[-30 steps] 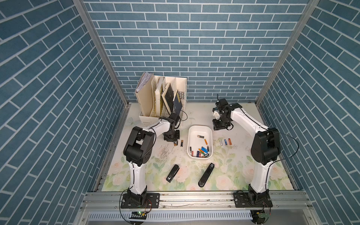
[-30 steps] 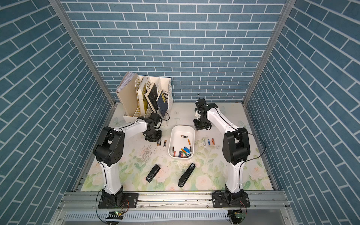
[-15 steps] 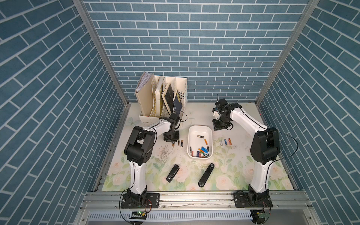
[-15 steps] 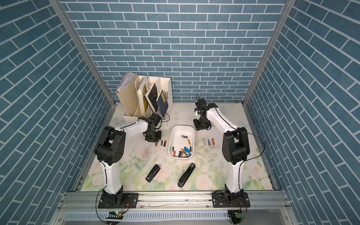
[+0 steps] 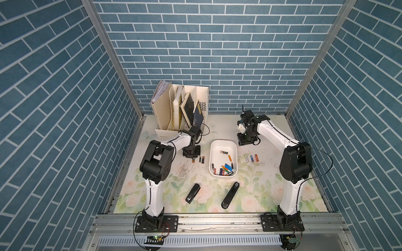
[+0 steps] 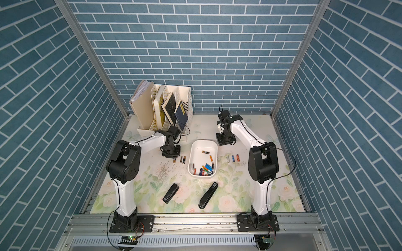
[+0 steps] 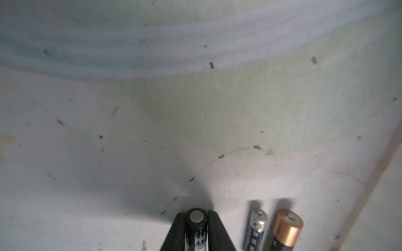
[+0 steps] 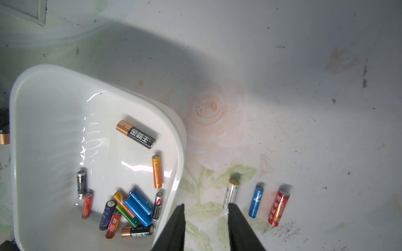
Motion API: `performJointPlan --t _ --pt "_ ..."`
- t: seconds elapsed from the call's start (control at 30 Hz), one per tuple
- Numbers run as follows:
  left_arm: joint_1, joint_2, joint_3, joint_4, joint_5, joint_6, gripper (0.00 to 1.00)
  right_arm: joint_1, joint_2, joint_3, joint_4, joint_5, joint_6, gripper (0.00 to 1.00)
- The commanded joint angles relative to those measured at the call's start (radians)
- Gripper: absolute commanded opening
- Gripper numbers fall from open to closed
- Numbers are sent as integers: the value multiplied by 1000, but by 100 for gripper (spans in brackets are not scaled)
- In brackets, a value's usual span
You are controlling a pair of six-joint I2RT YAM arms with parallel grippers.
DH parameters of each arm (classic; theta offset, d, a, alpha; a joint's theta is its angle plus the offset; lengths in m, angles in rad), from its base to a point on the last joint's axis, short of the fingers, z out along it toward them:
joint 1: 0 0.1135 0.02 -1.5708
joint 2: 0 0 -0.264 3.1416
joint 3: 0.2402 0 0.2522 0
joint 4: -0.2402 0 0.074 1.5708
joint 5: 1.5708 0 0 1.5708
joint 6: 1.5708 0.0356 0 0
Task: Take the batteries out of the storage box
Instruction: Adjust the battery at the center of the board.
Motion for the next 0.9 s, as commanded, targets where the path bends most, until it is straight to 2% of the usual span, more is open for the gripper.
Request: performJointPlan --t 0.0,0.53,0.63,0.87 --pt "-6 17 11 -17 -12 11 26 -1 15 22 -33 10 9 36" --pt "-7 -35 35 -19 -12 -7 34 20 -7 28 -36 10 16 36" --pt "-6 -72 62 -11 13 -14 37 57 -41 12 -30 3 33 36" --pt "-4 -85 156 -79 -3 -6 40 181 -99 -69 -20 -20 58 36"
